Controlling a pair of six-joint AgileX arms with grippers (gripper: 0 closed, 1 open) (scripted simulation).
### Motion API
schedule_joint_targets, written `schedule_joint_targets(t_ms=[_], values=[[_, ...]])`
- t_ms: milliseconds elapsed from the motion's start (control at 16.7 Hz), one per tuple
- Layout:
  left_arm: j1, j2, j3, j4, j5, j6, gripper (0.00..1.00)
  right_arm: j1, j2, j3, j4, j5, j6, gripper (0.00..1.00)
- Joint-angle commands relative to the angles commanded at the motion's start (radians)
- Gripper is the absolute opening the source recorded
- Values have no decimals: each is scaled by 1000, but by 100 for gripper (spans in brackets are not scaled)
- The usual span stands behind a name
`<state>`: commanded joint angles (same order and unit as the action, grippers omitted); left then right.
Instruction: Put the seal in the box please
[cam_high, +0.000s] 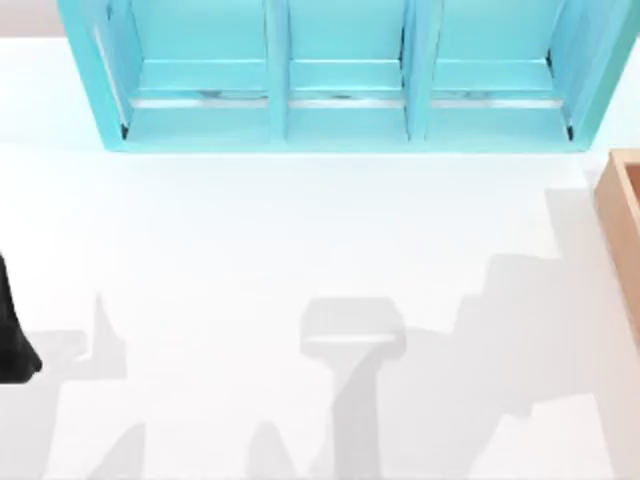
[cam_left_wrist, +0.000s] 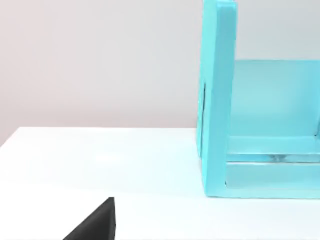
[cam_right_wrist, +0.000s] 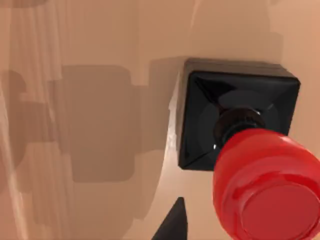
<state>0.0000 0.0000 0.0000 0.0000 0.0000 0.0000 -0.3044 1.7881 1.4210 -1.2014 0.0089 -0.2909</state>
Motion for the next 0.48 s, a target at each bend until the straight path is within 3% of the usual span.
schedule_joint_targets(t_ms=[120, 480], values=[[0, 0, 0, 0, 0, 0, 100, 0, 0, 0, 0, 0, 0, 98], [0, 0, 0, 0, 0, 0, 100, 0, 0, 0, 0, 0, 0, 100]])
